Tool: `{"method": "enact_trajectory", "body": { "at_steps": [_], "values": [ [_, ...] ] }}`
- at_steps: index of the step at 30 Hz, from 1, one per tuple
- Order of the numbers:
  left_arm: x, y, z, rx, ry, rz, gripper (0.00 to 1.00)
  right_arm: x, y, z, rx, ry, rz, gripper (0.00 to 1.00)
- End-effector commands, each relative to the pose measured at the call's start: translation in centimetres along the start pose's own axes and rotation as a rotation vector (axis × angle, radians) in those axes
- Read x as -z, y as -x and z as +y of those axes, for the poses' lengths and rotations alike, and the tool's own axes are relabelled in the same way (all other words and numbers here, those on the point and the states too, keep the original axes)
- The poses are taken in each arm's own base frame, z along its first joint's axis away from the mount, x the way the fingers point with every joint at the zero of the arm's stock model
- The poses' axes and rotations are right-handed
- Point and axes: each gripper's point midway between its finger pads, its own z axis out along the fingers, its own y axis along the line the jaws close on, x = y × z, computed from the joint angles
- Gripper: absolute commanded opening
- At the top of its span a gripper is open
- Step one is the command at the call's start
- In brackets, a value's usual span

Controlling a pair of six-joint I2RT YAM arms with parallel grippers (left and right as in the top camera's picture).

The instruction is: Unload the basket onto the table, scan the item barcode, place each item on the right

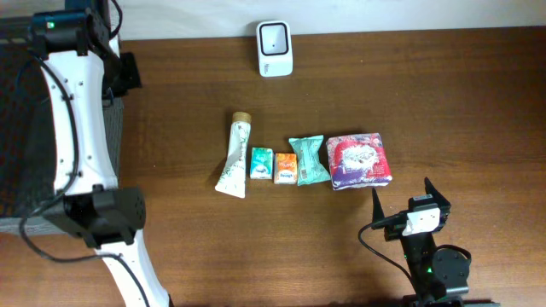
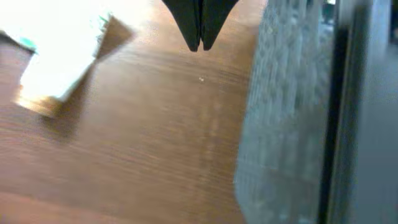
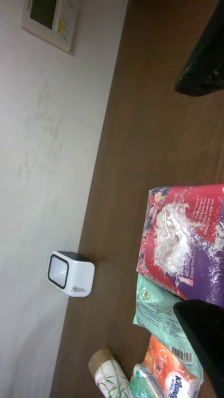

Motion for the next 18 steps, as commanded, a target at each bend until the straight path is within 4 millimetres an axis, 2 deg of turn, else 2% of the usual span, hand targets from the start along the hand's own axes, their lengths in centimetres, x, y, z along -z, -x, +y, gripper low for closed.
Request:
{"method": "enact_trajectory", "body": {
  "at_steps": [1,2,5,7,8,9,10,11,12,13,14,16,18],
  "values": [
    [11.6,-2.0,-1.1,0.003,-0.134,-0.225,0.70,0.0,-0.3,0.1,-0.010,0.004,0.003,0.99],
    [13.4,-2.5,-0.8,0.006,-0.141,-0.268,0.99,0.0,-0.3,0.1,-0.010,0.004,0.002,0.99],
    [17.9,-5.0,-1.7,-0.016,-0.259,-0.343,0.99,0.0,-0.3,0.1,-0.010,0.004,0.002,0.99],
    [18.2,-8.1,-1.5,-0.018,-0.269,-0.304,0.99,0.0,-0.3,0.1,-0.010,0.004,0.002,0.99],
    [17.8,-9.8,-1.5,-0.020,-0.278,-0.266,0.99,0.0,-0.3,0.1,-0.010,0.004,0.003,0.99],
    [16.3,-13.1,-1.3,-0.021,-0.277,-0.183,0.99,0.0,-0.4,-0.5,0.001,-0.033,0.009,0.99],
    [15.0,-15.0,-1.2,-0.020,-0.269,-0.127,0.99,0.0,-0.4,-0.5,0.001,-0.035,0.008,0.99],
    [14.1,-16.5,-1.0,-0.020,-0.263,-0.087,0.99,0.0,-0.2,0.4,-0.011,0.018,-0.001,0.98],
    [12.4,-18.3,-0.9,-0.020,-0.255,-0.030,0.99,0.7,1.6,4.9,-0.059,0.290,-0.079,0.99],
    [11.2,-18.9,-2.2,-0.078,-0.307,-0.026,0.99,4.1,2.2,11.0,-0.118,0.702,-0.094,0.99],
    [10.8,-19.3,-4.8,-0.196,-0.418,-0.035,0.99,5.6,3.0,12.4,-0.099,0.819,-0.133,0.99],
    [8.9,-19.6,-7.6,-0.280,-0.463,-0.028,0.99,6.5,4.5,12.8,-0.067,0.873,-0.208,0.99],
    [6.9,-20.4,-9.2,-0.339,-0.468,-0.012,0.99,7.6,8.5,12.3,-0.052,0.866,-0.377,0.99]
  ]
}}
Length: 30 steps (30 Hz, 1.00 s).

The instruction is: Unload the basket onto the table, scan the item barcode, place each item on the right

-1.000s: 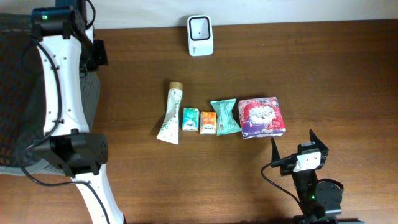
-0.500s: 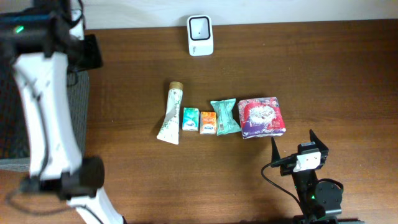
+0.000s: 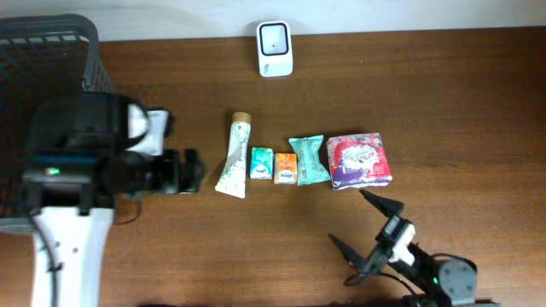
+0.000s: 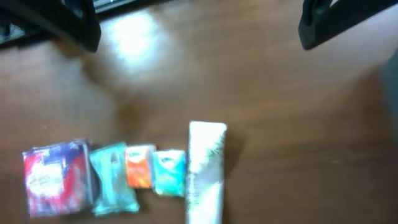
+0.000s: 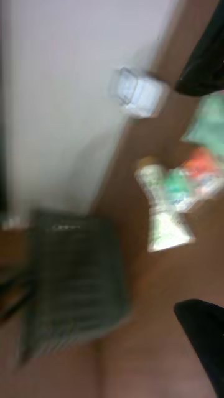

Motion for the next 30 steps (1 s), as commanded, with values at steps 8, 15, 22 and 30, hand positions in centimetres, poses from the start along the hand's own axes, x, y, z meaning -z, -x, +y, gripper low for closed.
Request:
{"method": "enact_trajectory", "body": {
  "at_steps": [8,15,22,30],
  "values": [
    [-4.8,-1.0,0.0,-0.089,0.018,0.034,0.99,1.2,18.2,-2.8,0.460,-0.241,-0.103,0.99],
    [-4.8,-1.0,0.1,-0.090,0.018,0.033,0.99,-2.1,14.4,-11.0,-0.041,-0.281,0.640,0.99],
    [-4.8,-1.0,0.1,-0.090,0.018,0.033,0.99,-6.6,8.3,-8.1,-0.645,0.044,0.791,0.99],
    [-4.8,-1.0,0.1,-0.090,0.018,0.033,0.99,-3.7,-9.2,-12.9,-0.605,-0.664,1.537,0.99]
  ]
}}
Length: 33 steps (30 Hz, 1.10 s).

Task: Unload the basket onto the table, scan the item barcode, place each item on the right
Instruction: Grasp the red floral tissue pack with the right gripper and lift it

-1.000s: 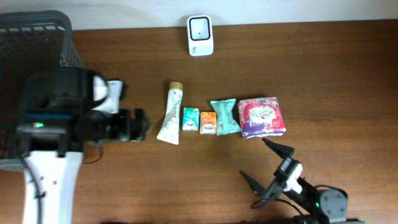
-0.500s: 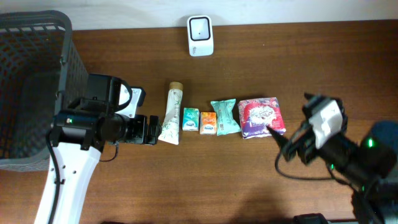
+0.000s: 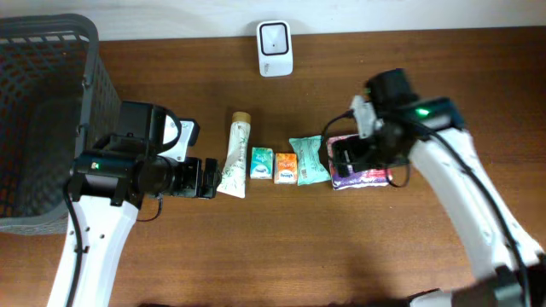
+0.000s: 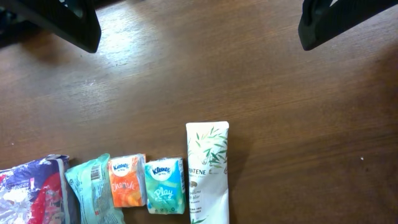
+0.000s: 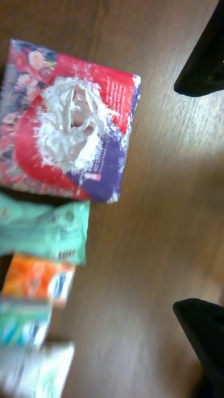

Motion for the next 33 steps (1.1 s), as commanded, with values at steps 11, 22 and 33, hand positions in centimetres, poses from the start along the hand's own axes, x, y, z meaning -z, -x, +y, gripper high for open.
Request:
{"method": "enact_trajectory", "body": {
  "at_steps": [11,22,33],
  "values": [
    [0.0,-0.1,-0.1,-0.026,-0.001,-0.002,0.99,-8.8,5.2,0.3,-0.032,-0.228,-0.063,0.56],
    [0.0,-0.1,-0.1,-0.026,-0.001,-0.002,0.99,-13.4,3.7,-1.0,-0.026,-0.282,0.031,0.56],
    [0.0,-0.1,-0.1,-0.025,-0.001,0.001,0.99,-15.7,2.8,-2.3,-0.023,-0.341,0.084,0.51]
  ]
}}
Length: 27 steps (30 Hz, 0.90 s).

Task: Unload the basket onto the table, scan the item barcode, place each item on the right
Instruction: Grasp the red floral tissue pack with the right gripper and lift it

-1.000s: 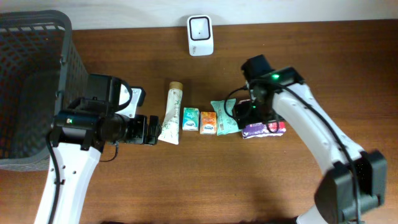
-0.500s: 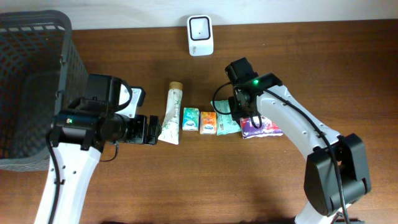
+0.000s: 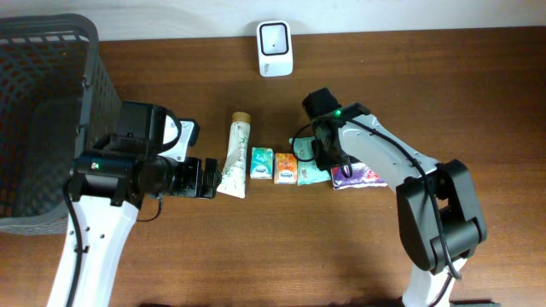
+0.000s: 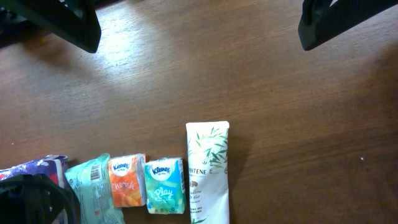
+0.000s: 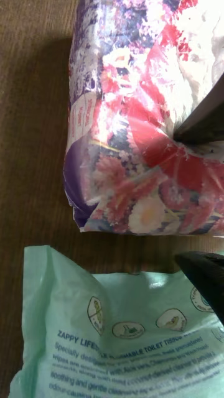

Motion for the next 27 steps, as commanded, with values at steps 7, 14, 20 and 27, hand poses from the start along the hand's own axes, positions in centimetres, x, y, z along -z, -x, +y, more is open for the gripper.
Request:
{"method": "enact_trajectory", "body": {
  "at_steps": [7,14,20,27],
  "values": [
    [0.0,-0.1,-0.1,-0.026,-0.001,0.000,0.99,1.5,-1.2,-0.2,-0.037,-0.012,0.123,0.04],
    [0.0,-0.1,-0.1,-0.026,-0.001,0.000,0.99,10.9,2.8,1.8,0.045,0.532,0.088,0.04],
    [0.0,-0.1,-0.1,-0.026,-0.001,0.000,0.99,12.3,3.6,-4.2,-0.129,1.034,-0.010,0.04],
    [0.0,-0.1,-0.1,-0.026,-0.001,0.000,0.99,5.8,-0.4,-8.3,-0.387,1.131,0.028,0.11]
  ]
}}
